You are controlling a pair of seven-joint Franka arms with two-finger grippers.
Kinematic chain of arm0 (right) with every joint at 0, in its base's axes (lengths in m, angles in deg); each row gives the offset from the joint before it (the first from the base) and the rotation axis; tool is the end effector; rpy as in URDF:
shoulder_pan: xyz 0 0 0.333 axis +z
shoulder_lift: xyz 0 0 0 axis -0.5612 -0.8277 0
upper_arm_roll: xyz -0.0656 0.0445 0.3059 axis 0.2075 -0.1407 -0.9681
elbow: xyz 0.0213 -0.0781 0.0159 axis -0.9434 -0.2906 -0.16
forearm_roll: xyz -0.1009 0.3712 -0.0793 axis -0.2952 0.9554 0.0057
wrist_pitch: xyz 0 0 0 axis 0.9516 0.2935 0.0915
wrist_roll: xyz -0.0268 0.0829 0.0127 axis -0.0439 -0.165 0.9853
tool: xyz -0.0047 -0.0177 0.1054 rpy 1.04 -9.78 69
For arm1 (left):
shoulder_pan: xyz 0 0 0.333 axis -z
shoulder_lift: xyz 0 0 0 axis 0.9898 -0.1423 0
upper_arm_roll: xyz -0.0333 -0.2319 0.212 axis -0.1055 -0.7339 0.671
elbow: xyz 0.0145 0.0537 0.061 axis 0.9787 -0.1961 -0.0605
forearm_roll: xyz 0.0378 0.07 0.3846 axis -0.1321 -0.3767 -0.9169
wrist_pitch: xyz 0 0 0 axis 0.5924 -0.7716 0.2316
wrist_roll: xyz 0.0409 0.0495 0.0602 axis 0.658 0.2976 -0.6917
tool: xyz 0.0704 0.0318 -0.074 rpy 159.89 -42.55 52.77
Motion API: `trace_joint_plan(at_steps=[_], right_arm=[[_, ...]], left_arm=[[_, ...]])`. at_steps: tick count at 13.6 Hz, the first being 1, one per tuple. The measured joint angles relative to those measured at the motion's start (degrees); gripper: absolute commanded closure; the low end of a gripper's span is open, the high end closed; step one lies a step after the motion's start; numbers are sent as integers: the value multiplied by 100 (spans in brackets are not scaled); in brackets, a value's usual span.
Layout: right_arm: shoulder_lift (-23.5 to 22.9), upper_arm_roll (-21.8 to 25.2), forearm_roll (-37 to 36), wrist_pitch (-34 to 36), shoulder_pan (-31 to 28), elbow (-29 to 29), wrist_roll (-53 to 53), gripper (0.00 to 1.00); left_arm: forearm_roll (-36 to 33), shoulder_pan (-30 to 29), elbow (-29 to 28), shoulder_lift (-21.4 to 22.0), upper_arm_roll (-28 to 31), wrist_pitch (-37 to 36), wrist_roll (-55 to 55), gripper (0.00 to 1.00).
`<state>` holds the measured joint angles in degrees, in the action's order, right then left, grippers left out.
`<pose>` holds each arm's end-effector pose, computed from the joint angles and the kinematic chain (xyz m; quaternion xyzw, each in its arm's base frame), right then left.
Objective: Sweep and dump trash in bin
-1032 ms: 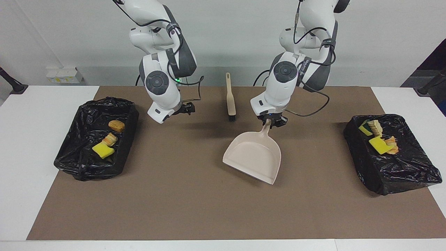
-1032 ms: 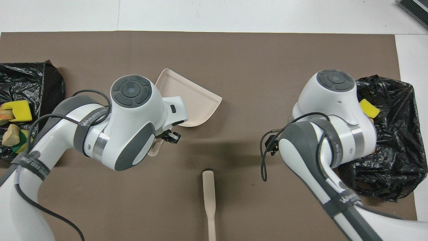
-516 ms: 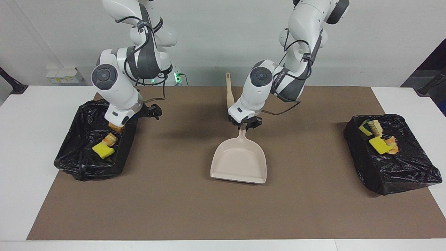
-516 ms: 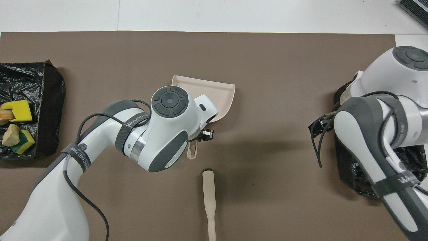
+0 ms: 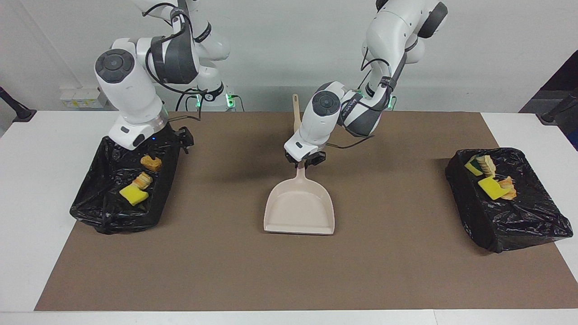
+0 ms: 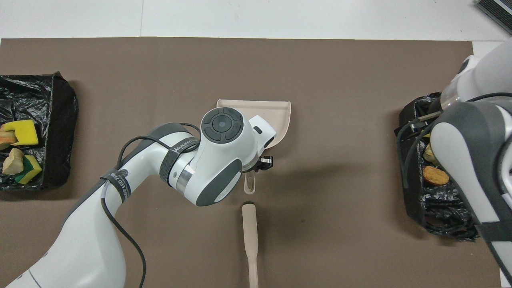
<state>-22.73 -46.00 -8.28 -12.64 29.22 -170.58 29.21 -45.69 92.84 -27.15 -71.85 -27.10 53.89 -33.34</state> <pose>0.5961 0.0035 0.5312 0.9936 0.0974 -0.0516 0.0261 0.5022 -0.4151 0.3762 0.9939 -0.0536 -0.0642 0.0720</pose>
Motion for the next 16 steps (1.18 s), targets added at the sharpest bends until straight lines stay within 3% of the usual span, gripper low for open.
trace_joint_plan(at_steps=[1, 4, 7, 12, 16], right_arm=[[35, 80, -3, 0, -72, 69, 0, 0], [81, 253, -8, 0, -234, 178, 0, 0], [80, 330, -12, -149, -321, 187, 0, 0], [272, 880, -12, -131, 144, 251, 1, 0], [612, 901, 27, 530, 170, 249, 362, 0]], left_arm=[[-2, -3, 50, 2, 9, -76, 2, 0], [-12, -11, 69, 62, 55, -266, 2, 0], [-34, -41, -123, 486, 385, -613, 280, 0], [-37, -123, -608, 1592, 1832, -946, 1982, 0], [-5, -203, -552, 2141, 2987, -1184, 3474, 0]])
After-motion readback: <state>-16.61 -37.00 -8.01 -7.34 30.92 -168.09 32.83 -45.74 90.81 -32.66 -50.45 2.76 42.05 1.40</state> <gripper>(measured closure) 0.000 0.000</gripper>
